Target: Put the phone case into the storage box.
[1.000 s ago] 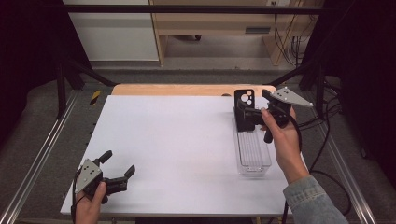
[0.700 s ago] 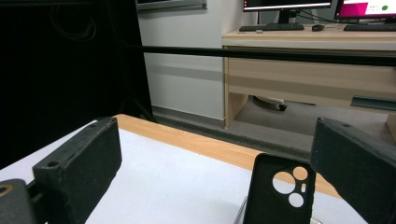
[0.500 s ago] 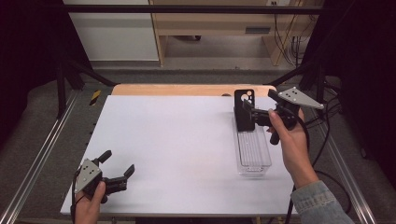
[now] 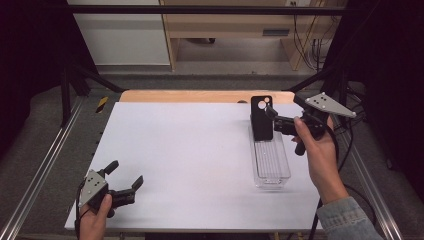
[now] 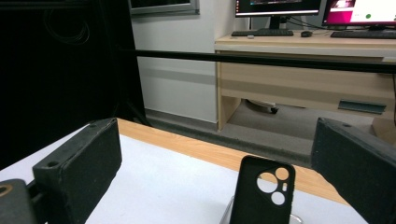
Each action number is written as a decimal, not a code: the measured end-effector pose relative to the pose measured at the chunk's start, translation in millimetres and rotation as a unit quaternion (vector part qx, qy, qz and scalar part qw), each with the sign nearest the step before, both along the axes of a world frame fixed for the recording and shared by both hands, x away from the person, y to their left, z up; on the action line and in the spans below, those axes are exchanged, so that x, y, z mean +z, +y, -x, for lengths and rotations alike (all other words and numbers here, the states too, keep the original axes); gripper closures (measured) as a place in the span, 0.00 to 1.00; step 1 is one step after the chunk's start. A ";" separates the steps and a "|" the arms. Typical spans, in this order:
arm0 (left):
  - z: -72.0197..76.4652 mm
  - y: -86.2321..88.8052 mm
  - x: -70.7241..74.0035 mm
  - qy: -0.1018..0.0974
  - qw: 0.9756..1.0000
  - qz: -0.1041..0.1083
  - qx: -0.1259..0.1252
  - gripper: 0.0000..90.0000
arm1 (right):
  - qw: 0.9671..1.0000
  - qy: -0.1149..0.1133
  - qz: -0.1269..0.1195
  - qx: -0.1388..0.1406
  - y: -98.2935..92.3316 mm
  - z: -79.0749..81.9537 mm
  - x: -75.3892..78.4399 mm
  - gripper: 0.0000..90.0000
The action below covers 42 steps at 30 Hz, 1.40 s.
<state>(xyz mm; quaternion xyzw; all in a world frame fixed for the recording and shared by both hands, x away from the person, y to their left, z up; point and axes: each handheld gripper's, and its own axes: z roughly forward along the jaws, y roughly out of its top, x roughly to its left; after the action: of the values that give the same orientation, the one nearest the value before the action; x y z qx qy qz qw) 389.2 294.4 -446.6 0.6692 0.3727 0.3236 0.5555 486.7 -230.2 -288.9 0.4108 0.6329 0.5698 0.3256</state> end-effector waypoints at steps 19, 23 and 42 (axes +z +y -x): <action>3.6 0.6 2.8 -0.003 1.000 0.009 -0.007 0.01 | 1.000 -0.004 -0.002 -0.028 -40.2 16.3 -0.6 0.02; 5.7 1.5 2.9 -0.003 1.000 0.012 -0.010 0.01 | 1.000 -0.003 0.006 -0.030 -48.8 20.8 -3.4 0.02; 11.9 5.0 1.0 0.006 1.000 0.020 -0.014 0.01 | 0.999 0.007 0.011 -0.037 -99.3 58.2 -33.7 0.02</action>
<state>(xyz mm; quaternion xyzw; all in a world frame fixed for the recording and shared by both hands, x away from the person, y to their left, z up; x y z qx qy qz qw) 377.4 299.4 -445.6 0.6646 0.3735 0.3043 0.5711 428.5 -329.6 -322.6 0.4338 0.6260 0.5475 0.3468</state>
